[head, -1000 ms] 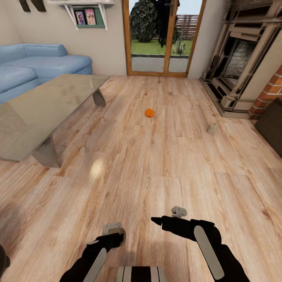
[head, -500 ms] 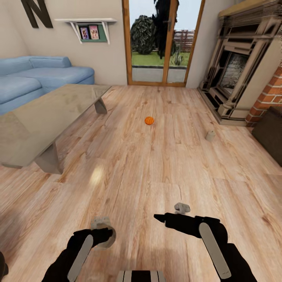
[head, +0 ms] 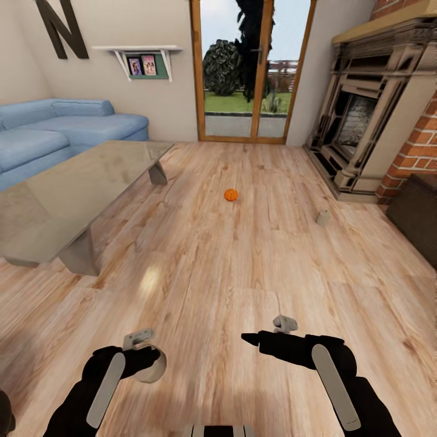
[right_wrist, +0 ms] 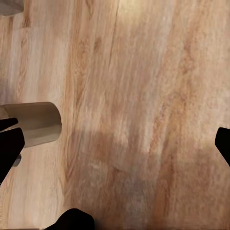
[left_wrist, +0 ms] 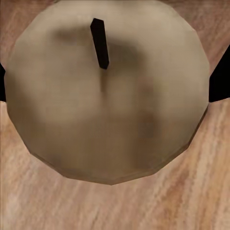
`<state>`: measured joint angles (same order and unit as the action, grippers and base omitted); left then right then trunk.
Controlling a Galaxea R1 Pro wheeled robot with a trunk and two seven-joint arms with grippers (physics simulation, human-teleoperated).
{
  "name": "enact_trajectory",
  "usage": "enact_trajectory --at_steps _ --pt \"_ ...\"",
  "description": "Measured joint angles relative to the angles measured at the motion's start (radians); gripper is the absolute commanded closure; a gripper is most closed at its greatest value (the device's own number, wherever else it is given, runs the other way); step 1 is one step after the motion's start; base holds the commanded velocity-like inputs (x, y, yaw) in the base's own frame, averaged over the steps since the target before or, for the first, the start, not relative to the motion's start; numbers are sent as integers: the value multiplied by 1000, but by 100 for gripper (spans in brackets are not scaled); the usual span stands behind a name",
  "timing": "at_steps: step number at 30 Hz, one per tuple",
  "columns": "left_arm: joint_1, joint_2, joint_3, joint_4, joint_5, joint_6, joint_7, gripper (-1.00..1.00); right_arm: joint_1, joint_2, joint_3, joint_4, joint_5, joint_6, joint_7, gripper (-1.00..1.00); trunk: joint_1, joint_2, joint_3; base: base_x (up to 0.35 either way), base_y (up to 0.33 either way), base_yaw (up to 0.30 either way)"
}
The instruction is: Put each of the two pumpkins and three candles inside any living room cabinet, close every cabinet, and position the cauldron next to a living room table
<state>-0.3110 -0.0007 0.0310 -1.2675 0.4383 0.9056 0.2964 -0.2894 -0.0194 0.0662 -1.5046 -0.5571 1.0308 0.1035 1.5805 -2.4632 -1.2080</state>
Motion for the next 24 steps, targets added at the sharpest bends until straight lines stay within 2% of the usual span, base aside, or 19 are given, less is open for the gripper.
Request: enact_trajectory --at_steps 5,24 --pt "0 -6 -3 0 0 2 0 100 0 0 0 0 0 0 1 -100 -19 35 16 -164 0 0" --pt "0 -6 -2 0 6 5 1 100 0 0 -1 11 2 -16 -40 -100 -92 168 75 -4 0 0"
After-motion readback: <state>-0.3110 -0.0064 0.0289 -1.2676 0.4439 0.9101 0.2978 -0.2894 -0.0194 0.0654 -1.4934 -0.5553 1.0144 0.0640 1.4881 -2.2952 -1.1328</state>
